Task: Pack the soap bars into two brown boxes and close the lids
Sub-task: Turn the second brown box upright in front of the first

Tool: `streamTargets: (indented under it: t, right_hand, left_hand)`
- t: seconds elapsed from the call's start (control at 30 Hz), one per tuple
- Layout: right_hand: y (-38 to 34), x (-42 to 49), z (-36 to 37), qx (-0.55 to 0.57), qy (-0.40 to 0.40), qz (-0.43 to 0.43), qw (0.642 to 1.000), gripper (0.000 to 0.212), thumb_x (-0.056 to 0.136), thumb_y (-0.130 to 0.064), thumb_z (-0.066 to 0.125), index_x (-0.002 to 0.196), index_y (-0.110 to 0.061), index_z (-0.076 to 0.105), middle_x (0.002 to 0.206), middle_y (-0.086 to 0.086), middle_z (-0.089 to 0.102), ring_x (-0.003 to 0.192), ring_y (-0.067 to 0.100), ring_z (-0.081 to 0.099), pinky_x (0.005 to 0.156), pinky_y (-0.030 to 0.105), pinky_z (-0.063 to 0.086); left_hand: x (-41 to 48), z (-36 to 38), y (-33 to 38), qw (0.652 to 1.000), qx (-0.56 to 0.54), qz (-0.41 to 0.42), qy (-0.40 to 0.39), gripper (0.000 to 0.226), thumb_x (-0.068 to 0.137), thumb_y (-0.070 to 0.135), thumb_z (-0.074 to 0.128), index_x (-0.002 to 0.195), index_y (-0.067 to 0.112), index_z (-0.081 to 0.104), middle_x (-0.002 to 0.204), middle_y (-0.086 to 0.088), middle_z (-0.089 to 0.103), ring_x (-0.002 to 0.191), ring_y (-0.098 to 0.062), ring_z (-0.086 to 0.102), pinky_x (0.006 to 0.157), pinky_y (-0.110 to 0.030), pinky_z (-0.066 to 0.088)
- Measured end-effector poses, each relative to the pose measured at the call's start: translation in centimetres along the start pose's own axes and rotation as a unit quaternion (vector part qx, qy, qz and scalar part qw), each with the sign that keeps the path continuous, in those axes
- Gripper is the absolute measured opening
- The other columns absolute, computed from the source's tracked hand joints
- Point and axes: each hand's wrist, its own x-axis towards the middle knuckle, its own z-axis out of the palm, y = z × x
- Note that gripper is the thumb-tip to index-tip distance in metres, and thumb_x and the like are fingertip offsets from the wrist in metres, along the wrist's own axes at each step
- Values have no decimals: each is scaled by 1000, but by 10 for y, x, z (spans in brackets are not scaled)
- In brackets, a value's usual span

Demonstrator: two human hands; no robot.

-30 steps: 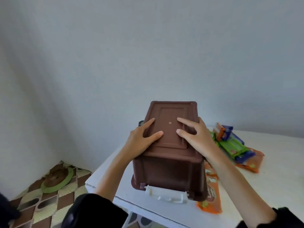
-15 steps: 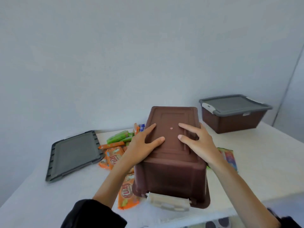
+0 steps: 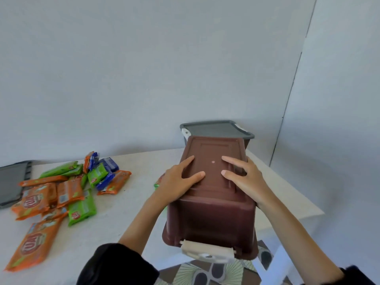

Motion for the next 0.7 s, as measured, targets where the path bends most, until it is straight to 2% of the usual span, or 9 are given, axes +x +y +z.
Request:
streamTargets:
  t: [0.33,0.7]
  right_hand:
    - [73,35,-64,10,-36,42,998,38,82,-24,66,118,-35,61,130,0,46,120,19,49,104,41,43]
    - [116,87,-77,40,-39,57,997,38,83,-22,66,119,-34,61,131,-1,45,122,19,48,104,39,44]
  left_hand:
    - [40,84,32,998,34,-43,-32,65,88,45,55,144,29,28,146,-7,39,132,-22,38,107,-28,29]
    - [97,118,29,995,49,-58,-59,66,88,44,54,145,27,26,147,-6,36,133,-22,37,109,-29,28]
